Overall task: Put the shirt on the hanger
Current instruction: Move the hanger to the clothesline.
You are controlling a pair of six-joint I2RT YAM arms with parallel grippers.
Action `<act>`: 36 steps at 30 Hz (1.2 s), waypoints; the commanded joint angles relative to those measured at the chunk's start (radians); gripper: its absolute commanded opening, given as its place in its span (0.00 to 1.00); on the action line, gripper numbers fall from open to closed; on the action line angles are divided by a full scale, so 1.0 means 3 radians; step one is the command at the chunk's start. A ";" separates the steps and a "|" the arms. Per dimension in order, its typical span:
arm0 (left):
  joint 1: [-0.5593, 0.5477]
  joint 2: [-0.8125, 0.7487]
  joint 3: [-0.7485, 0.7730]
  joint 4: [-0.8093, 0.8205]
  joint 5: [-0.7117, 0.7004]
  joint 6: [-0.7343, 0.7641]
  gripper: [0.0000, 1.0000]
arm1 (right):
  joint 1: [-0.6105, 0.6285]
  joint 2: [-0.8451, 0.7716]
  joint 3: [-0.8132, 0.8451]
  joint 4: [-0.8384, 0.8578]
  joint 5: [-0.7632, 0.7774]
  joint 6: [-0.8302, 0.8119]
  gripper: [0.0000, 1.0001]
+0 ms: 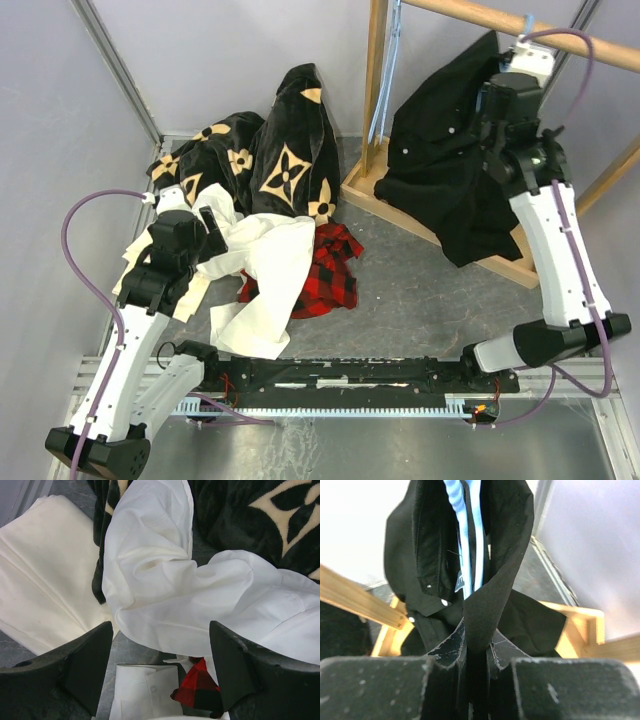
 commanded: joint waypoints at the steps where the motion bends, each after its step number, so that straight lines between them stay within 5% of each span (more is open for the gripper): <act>1: 0.0008 -0.0025 0.0000 0.0156 0.0012 0.0115 0.84 | -0.0385 -0.0417 -0.0162 -0.0130 0.0045 0.0144 0.00; 11: 0.0009 0.0011 0.0000 0.0166 0.0043 0.0128 0.81 | -0.1087 -0.0908 -0.0594 -0.0315 -0.0219 -0.0002 0.06; 12: 0.0008 0.0015 0.0003 0.0166 0.0040 0.0127 0.81 | -0.1103 -0.0928 -0.0589 -0.0329 -0.0258 -0.0034 0.16; 14: 0.0006 0.0015 0.0001 0.0166 0.0036 0.0128 0.81 | -0.1105 -0.0977 -0.0557 -0.0364 -0.0289 -0.0058 0.56; 17: 0.0007 0.0010 0.0004 0.0164 0.0028 0.0124 0.81 | -0.1106 -0.1089 -0.0473 -0.0445 -0.0386 -0.0055 0.84; 19: 0.0005 0.0018 -0.0001 0.0166 0.0018 0.0123 0.81 | -0.1108 -0.1160 -0.0372 -0.0542 -0.0422 -0.0059 0.93; 27: 0.0010 0.0088 0.0086 0.0168 0.0009 0.0128 0.84 | -0.1051 -0.1597 0.0003 -0.0793 -0.0486 -0.0249 0.96; 36: 0.0014 0.0138 0.0087 0.0179 0.0016 -0.0047 0.90 | 0.0057 -0.2088 -0.0204 -0.0665 -0.1512 -0.0919 0.96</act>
